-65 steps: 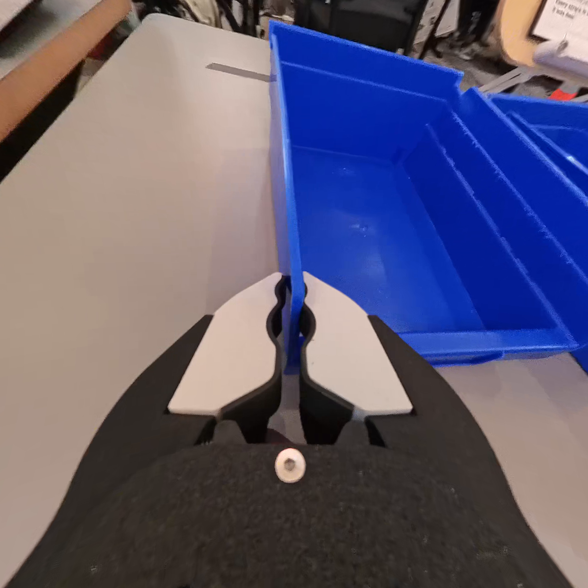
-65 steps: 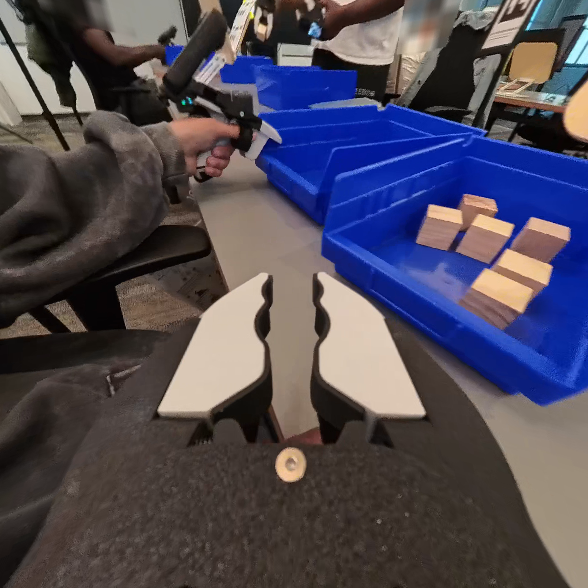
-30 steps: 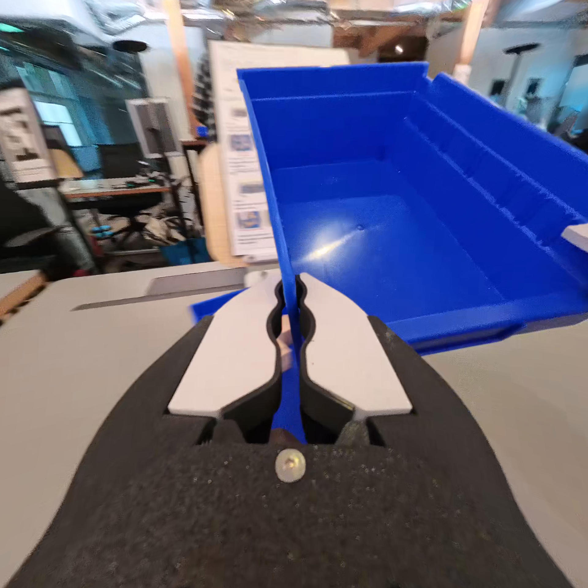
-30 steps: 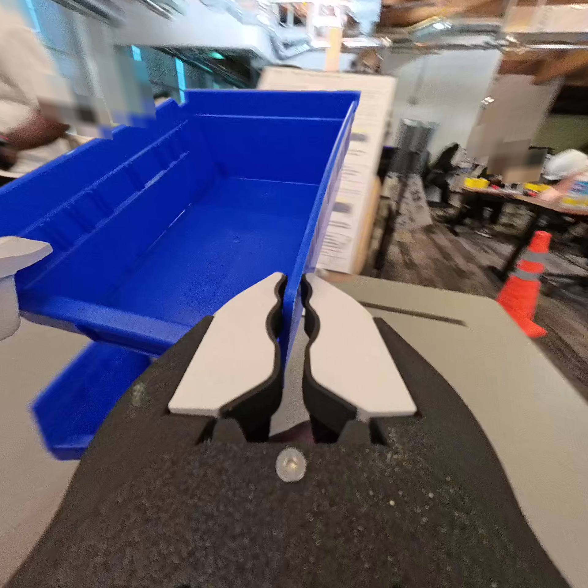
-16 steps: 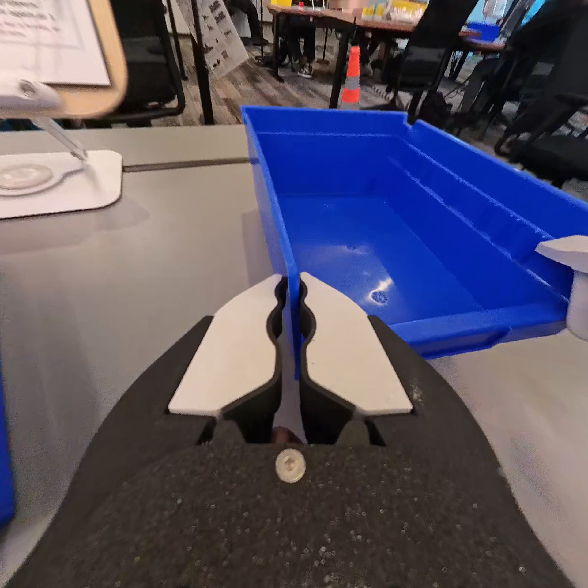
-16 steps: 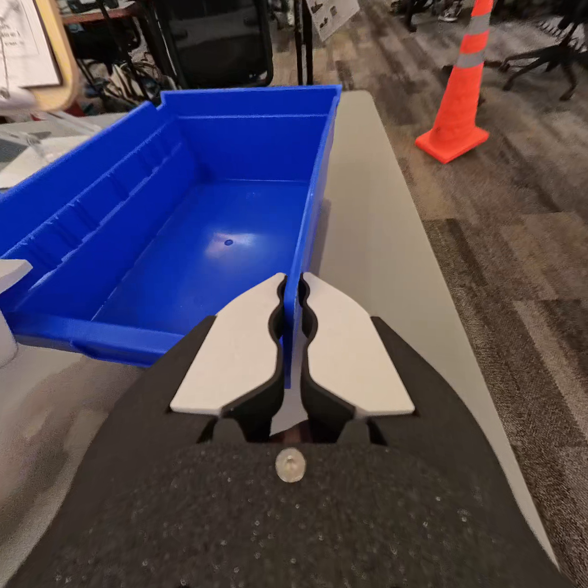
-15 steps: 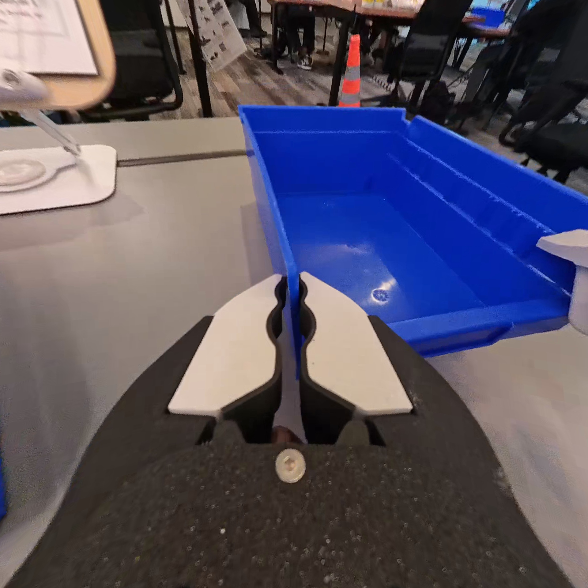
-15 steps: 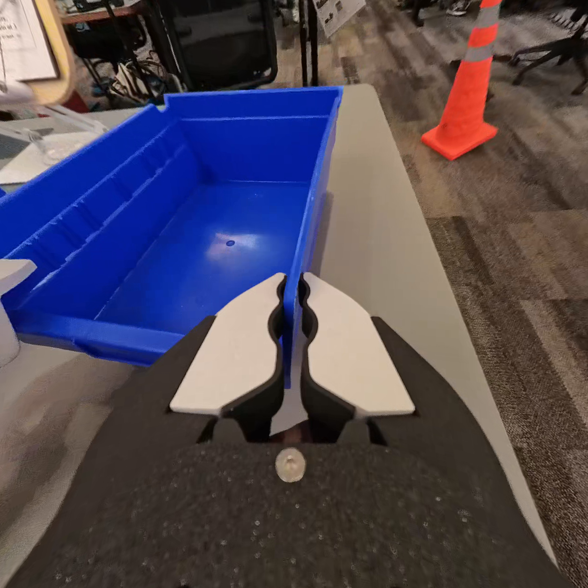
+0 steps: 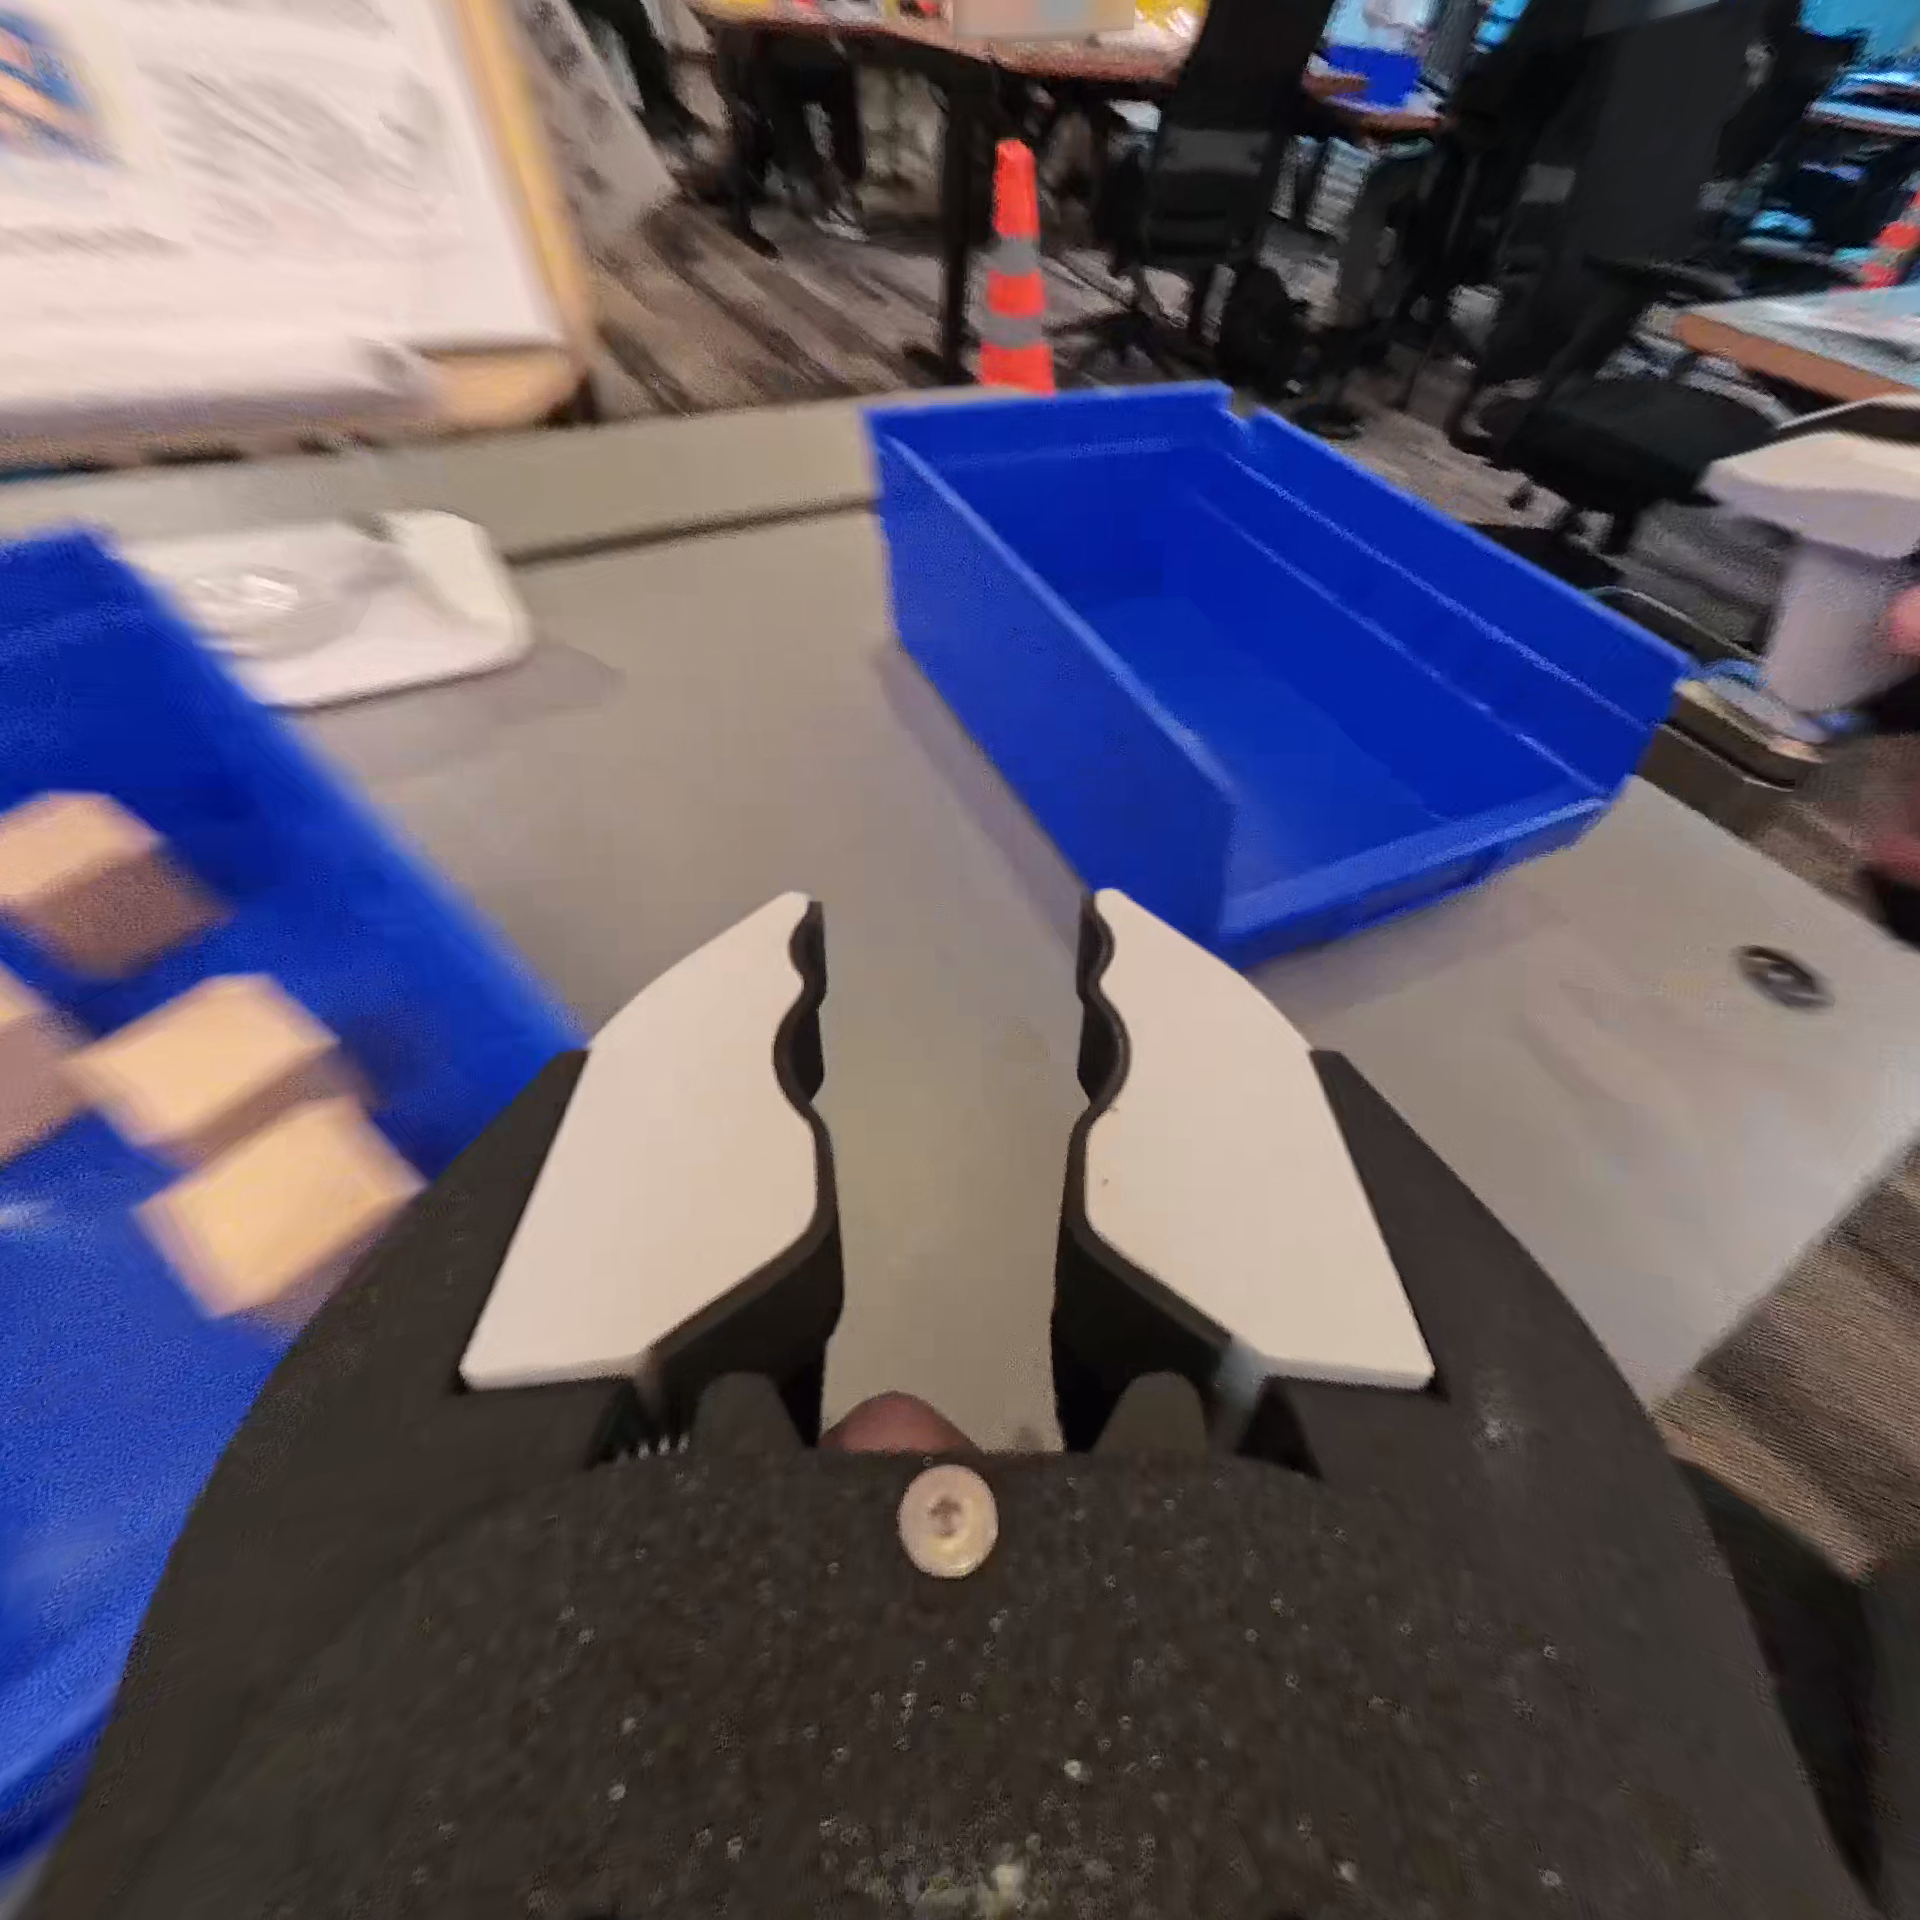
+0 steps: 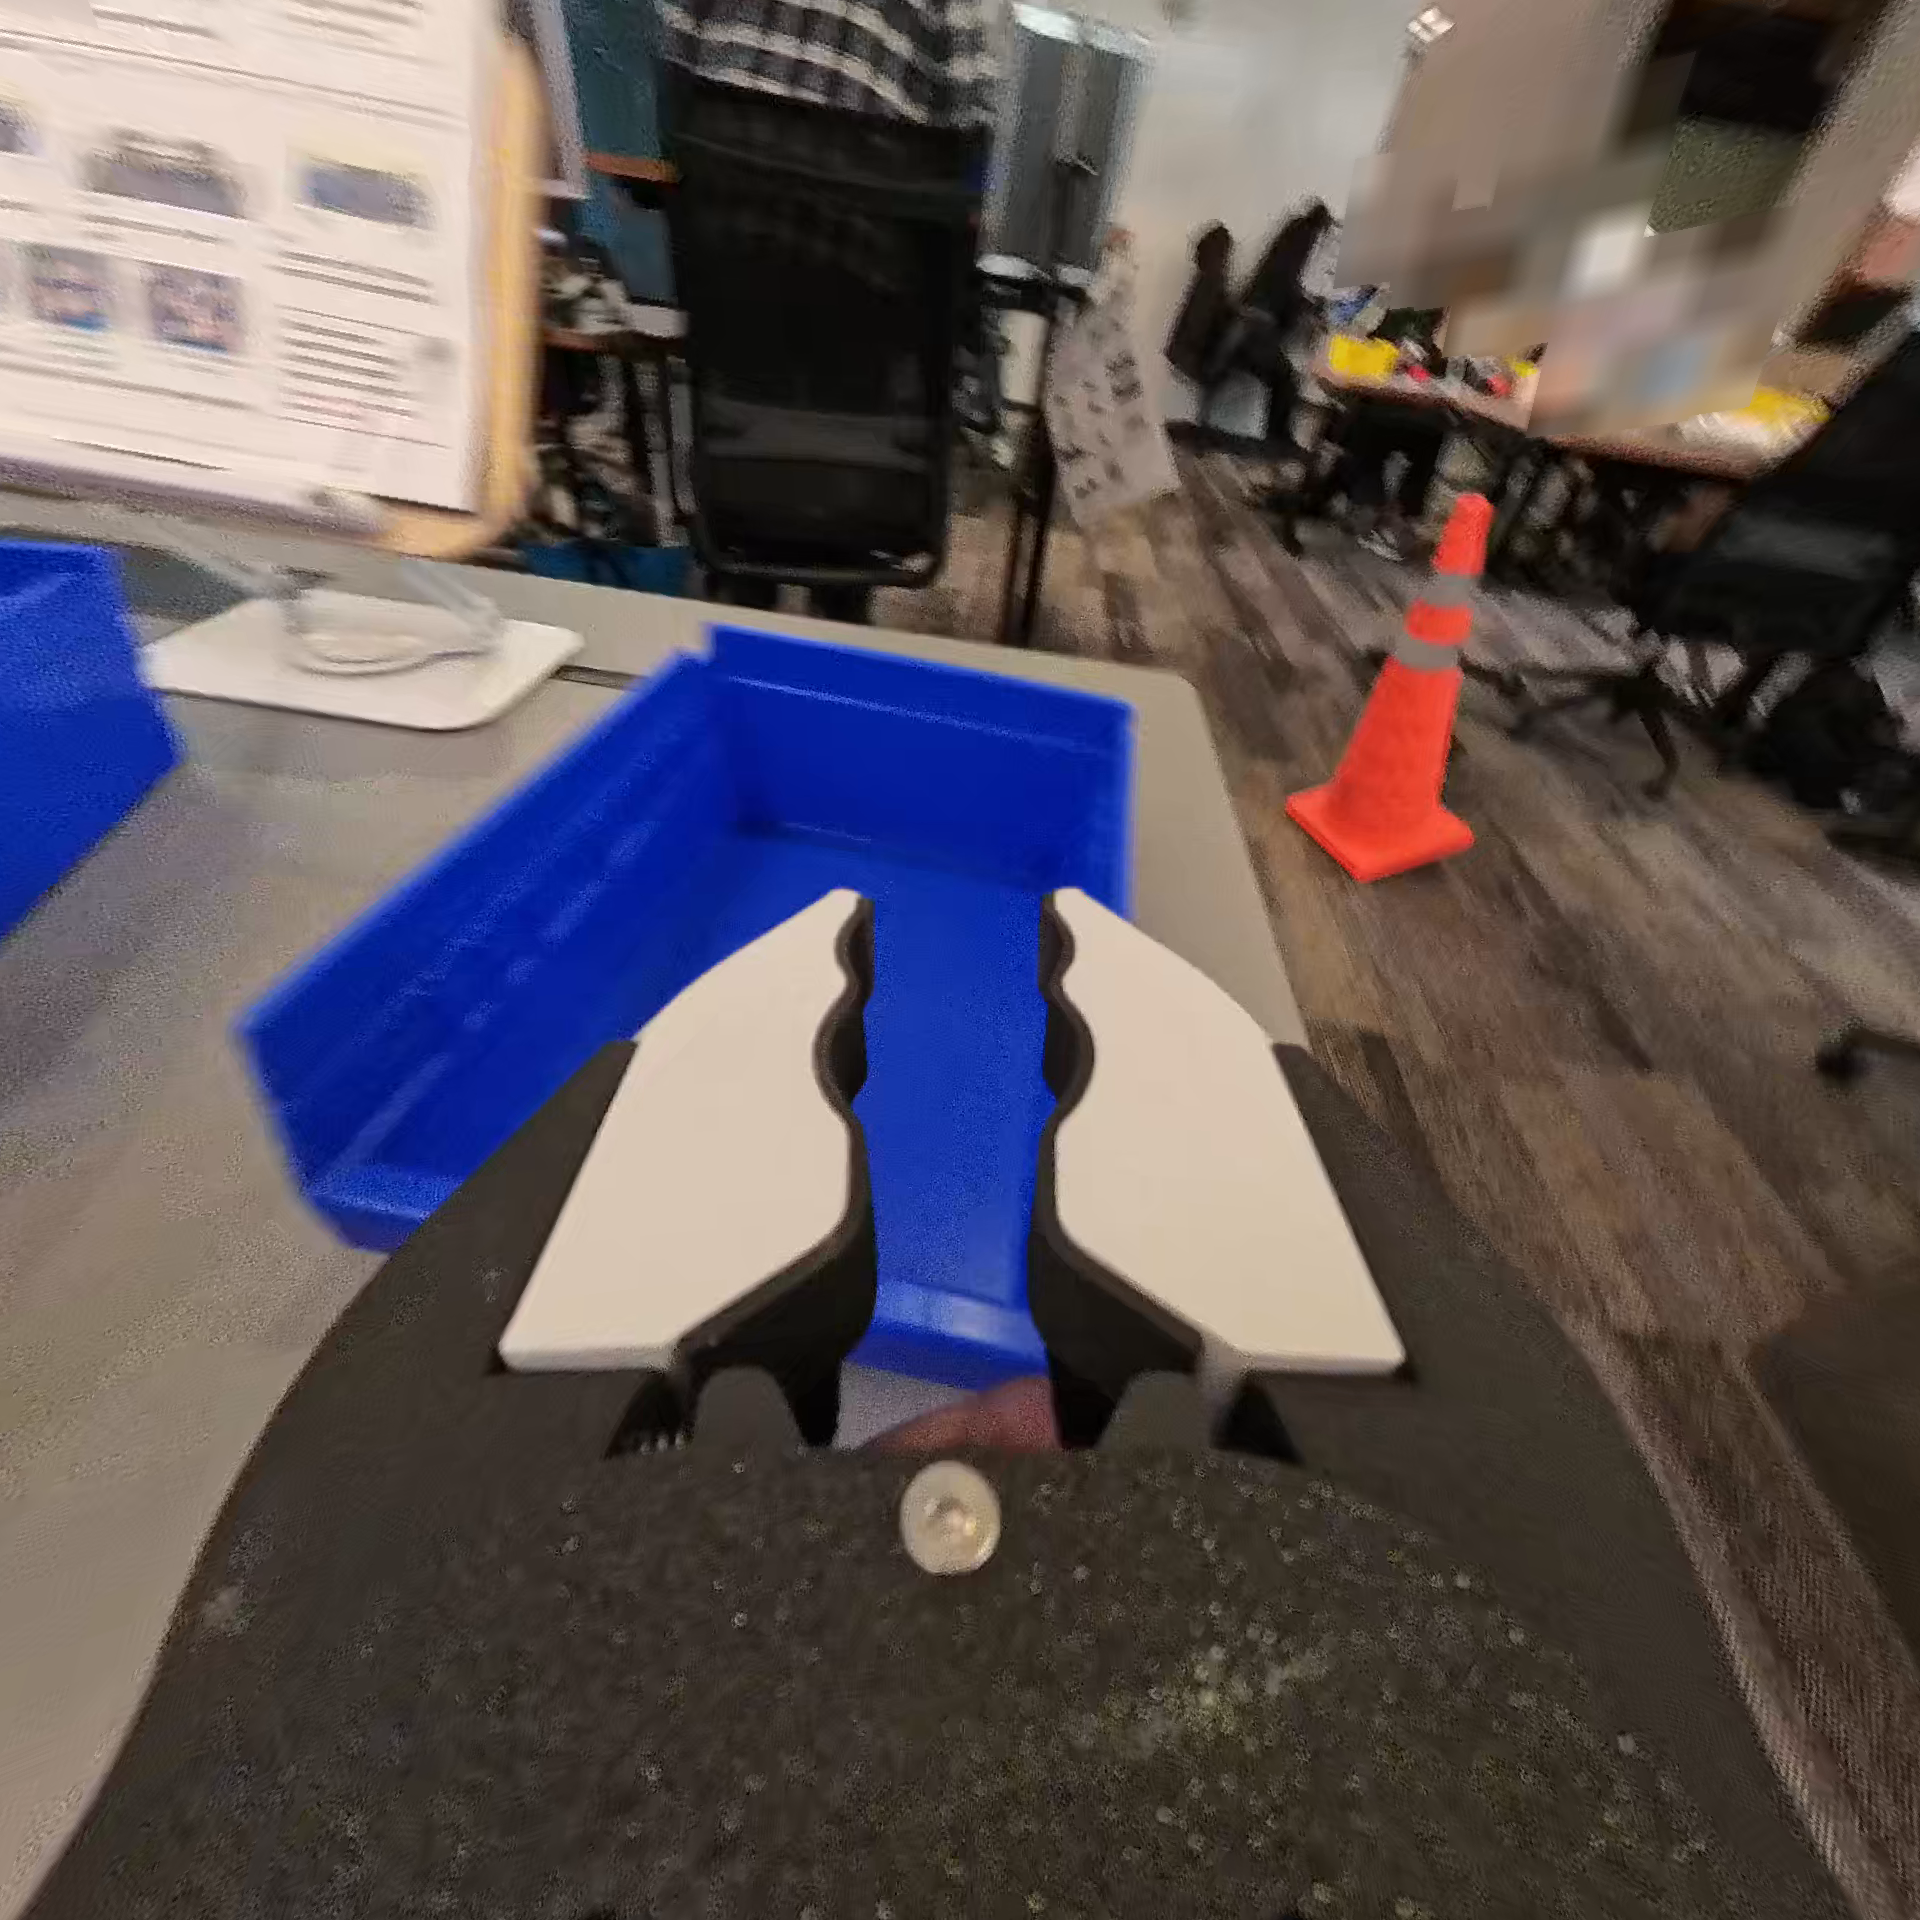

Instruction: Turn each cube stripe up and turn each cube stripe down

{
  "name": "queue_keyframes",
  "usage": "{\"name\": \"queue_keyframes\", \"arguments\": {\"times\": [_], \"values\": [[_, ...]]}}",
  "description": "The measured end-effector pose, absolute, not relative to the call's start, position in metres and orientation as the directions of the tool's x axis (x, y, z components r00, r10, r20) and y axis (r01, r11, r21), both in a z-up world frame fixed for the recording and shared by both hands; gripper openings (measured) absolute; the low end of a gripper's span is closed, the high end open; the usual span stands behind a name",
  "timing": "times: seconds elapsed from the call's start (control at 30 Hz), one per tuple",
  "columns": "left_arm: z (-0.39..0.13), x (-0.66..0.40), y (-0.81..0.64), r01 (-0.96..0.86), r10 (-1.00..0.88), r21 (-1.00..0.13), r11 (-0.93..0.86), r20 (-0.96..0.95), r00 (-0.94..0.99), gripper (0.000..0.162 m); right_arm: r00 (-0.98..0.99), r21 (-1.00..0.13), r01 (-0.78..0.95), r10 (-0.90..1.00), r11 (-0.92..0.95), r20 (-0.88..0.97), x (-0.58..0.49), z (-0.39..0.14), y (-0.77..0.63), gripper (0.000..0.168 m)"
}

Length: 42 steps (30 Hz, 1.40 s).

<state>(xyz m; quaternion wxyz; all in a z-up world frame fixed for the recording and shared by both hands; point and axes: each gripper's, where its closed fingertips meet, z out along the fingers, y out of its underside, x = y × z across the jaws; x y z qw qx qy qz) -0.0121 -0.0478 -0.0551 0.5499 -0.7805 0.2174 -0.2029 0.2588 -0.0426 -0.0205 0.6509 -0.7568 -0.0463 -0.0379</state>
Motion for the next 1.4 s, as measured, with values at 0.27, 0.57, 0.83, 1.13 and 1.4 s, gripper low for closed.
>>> {"name": "queue_keyframes", "arguments": {"times": [0.27, 0.57, 0.83, 1.13, 1.4], "values": [[-0.033, -0.212, -0.057, -0.006, -0.268, -0.961, -0.276, 0.071, 0.961, 0.048, 0.797, -0.972, 0.203, 0.597, -0.118, 0.094, -0.018, -0.011, -0.035, 0.049], [-0.1, -0.287, -0.032, 0.098, -0.041, -0.921, -0.377, 0.122, 0.992, 0.043, 0.927, -0.951, 0.133, 0.376, -0.278, 0.02, -0.099, -0.106, 0.0, 0.055], [-0.126, -0.286, -0.016, 0.133, -0.019, -0.874, -0.467, 0.16, 0.987, 0.007, 0.961, -0.937, 0.026, 0.267, -0.349, -0.073, -0.096, -0.12, 0.01, 0.004], [-0.093, -0.392, -0.017, 0.017, -0.035, -0.896, -0.443, 0.036, 0.999, 0.003, 0.966, -0.966, -0.017, 0.245, -0.259, -0.083, -0.199, -0.086, -0.013, 0.006], [-0.096, -0.52, 0.021, -0.003, -0.061, -0.895, -0.447, 0.027, 0.998, 0.003, 0.973, -0.967, 0.017, 0.227, -0.253, -0.043, -0.328, -0.078, 0.02, 0.006]]}}
